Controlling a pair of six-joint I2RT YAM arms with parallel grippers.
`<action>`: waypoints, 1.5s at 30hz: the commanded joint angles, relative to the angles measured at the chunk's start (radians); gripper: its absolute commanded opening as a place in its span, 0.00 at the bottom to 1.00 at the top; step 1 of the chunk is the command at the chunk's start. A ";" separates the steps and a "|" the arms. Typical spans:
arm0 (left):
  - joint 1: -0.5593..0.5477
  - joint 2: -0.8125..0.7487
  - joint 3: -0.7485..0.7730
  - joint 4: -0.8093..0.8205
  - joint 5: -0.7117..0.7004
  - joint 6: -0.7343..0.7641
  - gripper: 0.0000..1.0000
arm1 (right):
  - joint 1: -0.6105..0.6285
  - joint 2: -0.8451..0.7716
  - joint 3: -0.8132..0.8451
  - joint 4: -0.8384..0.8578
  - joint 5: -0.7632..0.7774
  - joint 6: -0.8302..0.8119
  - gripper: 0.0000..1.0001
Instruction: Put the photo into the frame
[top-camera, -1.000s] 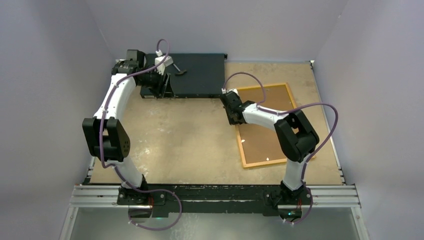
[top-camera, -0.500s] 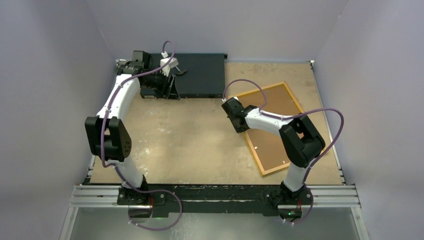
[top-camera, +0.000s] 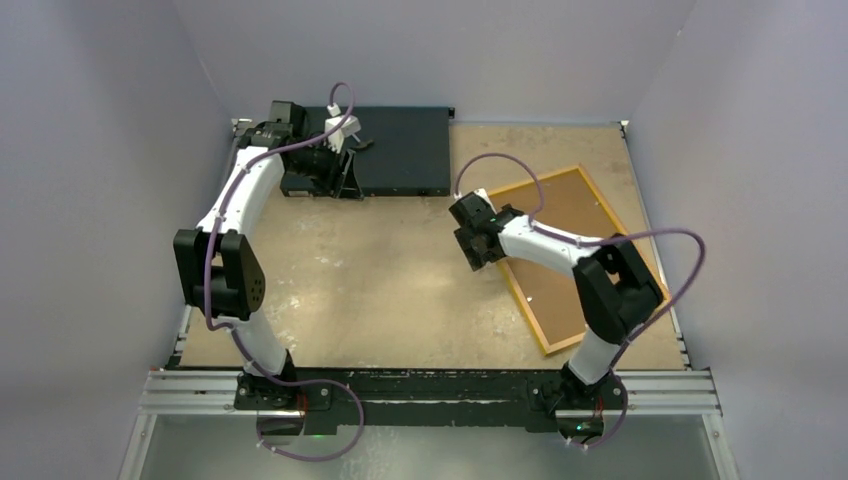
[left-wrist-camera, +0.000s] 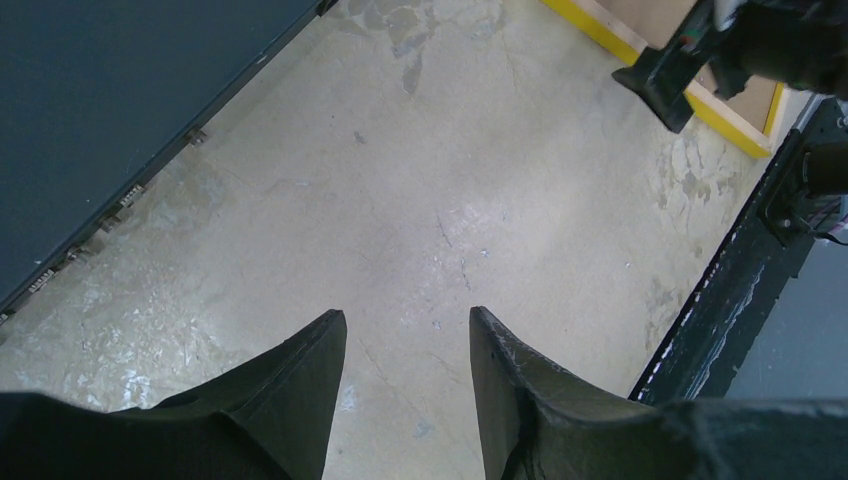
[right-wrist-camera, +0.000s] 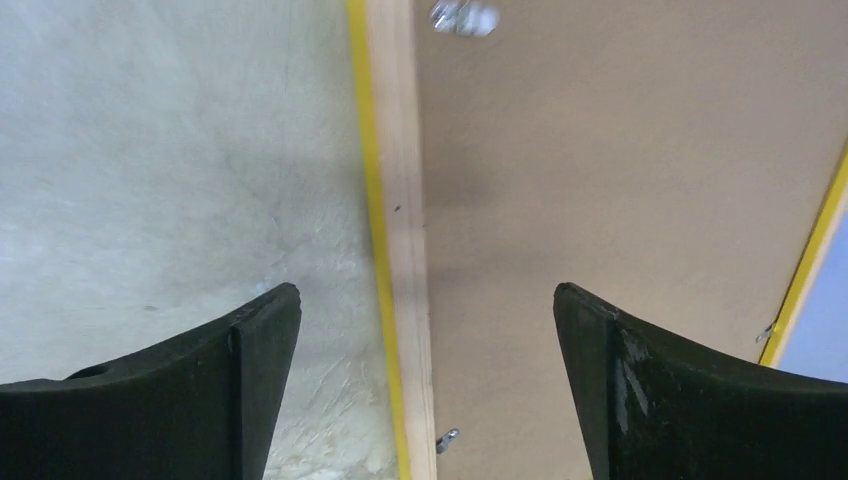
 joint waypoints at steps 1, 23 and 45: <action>-0.004 -0.022 0.042 0.000 0.005 0.012 0.48 | -0.010 -0.177 0.025 0.143 -0.024 0.070 0.99; 0.016 -0.223 -0.128 0.143 -0.175 0.082 0.85 | -0.330 0.403 0.736 -0.020 -0.080 0.722 0.74; 0.017 -0.156 -0.123 0.151 -0.080 0.036 0.86 | -0.417 0.508 0.725 0.034 -0.126 0.675 0.61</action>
